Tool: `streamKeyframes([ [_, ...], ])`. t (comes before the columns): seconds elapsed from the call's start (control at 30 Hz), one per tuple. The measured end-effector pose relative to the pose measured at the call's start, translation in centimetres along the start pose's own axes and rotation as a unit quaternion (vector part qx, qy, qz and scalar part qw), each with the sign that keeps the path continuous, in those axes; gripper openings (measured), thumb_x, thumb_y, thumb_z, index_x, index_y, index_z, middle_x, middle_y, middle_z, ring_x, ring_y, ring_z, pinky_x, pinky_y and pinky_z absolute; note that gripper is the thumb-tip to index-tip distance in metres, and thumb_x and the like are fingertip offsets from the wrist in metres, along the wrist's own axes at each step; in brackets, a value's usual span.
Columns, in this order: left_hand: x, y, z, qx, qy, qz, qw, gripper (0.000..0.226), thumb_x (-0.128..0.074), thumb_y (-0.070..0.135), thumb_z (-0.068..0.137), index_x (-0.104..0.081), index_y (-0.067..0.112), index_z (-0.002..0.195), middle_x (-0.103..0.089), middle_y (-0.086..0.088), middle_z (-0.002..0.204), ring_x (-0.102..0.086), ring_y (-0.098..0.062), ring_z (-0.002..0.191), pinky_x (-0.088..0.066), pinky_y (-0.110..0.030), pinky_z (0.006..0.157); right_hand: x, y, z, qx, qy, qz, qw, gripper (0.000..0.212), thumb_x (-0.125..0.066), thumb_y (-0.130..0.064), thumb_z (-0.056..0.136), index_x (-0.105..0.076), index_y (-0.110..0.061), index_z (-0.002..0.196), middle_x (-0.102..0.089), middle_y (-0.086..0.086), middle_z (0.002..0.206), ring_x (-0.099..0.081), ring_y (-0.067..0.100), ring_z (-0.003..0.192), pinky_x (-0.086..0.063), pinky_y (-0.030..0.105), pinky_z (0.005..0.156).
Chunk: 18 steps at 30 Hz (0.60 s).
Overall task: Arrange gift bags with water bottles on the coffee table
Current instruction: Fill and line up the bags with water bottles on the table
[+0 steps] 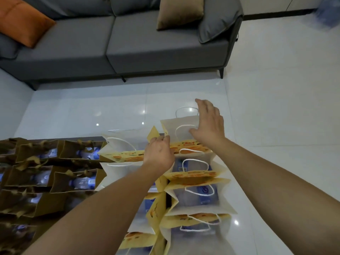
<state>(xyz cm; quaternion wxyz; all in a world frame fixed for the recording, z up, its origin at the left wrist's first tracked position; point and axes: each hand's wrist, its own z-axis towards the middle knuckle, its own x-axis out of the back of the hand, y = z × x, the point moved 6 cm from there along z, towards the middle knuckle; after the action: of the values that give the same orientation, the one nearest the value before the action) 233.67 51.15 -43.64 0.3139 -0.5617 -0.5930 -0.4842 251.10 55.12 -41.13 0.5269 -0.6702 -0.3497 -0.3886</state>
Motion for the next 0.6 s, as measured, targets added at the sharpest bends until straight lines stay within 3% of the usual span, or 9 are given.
streamKeyframes([
  [0.1,0.6,-0.6,-0.1,0.012,-0.005,-0.044,0.999,0.051,-0.055,0.025,0.098,-0.044,0.018,0.147,-0.058,-0.006,0.137,-0.054,-0.027,0.121,-0.048,-0.039,0.098,0.0,-1.4,1.3,-0.019,-0.05,0.122,0.991,0.024,-0.072,-0.033,0.092,-0.075,-0.015,0.107,-0.074,0.005,0.103,-0.063,0.018,0.09,-0.051,0.031,0.082],
  [0.17,1.2,-0.9,-0.2,0.024,-0.005,-0.058,0.998,0.051,-0.056,0.026,0.098,-0.044,0.018,0.147,-0.06,-0.008,0.134,-0.056,-0.028,0.119,-0.048,-0.038,0.095,1.1,-1.8,1.4,-0.022,-0.021,0.159,0.987,0.023,-0.071,-0.034,0.093,-0.077,-0.012,0.094,-0.071,0.004,0.089,-0.063,0.02,0.084,-0.046,0.028,0.074],
  [0.33,3.9,0.5,-0.9,0.018,-0.005,-0.071,0.997,0.053,-0.055,0.025,0.098,-0.039,0.022,0.148,-0.059,-0.008,0.133,-0.055,-0.028,0.12,-0.048,-0.038,0.091,6.1,-3.2,0.7,-0.009,0.016,0.189,0.982,0.021,-0.073,-0.031,0.093,-0.077,-0.012,0.099,-0.069,0.001,0.094,-0.063,0.019,0.091,-0.049,0.032,0.077],
  [0.6,15.4,3.9,-4.9,-0.007,0.146,-0.142,0.979,0.035,-0.059,0.023,0.098,-0.044,0.025,0.13,-0.063,0.0,0.112,-0.059,-0.017,0.091,-0.056,-0.033,0.073,18.9,-10.7,-3.5,0.071,0.104,0.211,0.969,0.016,-0.074,-0.036,0.091,-0.08,-0.021,0.089,-0.07,-0.008,0.08,-0.063,0.008,0.08,-0.052,0.03,0.07],
])
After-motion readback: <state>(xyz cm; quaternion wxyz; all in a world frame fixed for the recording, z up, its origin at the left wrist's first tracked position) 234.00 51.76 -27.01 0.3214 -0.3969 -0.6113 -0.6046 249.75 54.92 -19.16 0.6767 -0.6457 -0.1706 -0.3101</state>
